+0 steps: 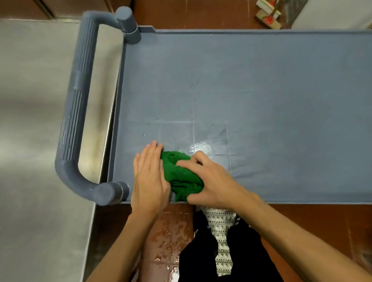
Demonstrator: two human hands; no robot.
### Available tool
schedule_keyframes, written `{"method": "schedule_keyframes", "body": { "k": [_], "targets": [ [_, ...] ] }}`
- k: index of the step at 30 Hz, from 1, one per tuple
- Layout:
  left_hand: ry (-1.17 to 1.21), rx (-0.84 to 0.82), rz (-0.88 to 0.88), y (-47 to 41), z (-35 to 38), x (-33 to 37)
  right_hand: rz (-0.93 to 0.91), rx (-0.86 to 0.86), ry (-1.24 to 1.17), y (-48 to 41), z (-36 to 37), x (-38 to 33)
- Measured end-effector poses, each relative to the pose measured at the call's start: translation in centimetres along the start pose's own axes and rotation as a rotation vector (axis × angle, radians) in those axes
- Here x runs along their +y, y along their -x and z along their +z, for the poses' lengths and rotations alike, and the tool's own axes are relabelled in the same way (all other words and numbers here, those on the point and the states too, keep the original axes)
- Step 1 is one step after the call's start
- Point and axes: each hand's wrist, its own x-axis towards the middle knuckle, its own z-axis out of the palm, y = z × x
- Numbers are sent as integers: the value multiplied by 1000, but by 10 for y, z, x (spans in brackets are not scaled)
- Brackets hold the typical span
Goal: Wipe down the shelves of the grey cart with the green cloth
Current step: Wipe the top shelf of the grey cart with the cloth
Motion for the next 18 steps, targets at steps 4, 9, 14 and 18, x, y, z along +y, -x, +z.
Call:
{"method": "schedule_keyframes", "body": {
  "k": [4,9,14,18],
  "targets": [
    [6,14,-9,0,0,4,-53,83,64,3,-1,10],
    [-6,16,-11,2,-2,3,-73,185,126,-9,-32,34],
    [-33,11,-12,1,-1,4,90,472,240,-24,-85,83],
    [-31,59,-13,0,5,4,339,717,157,-35,-111,108]
  ]
}}
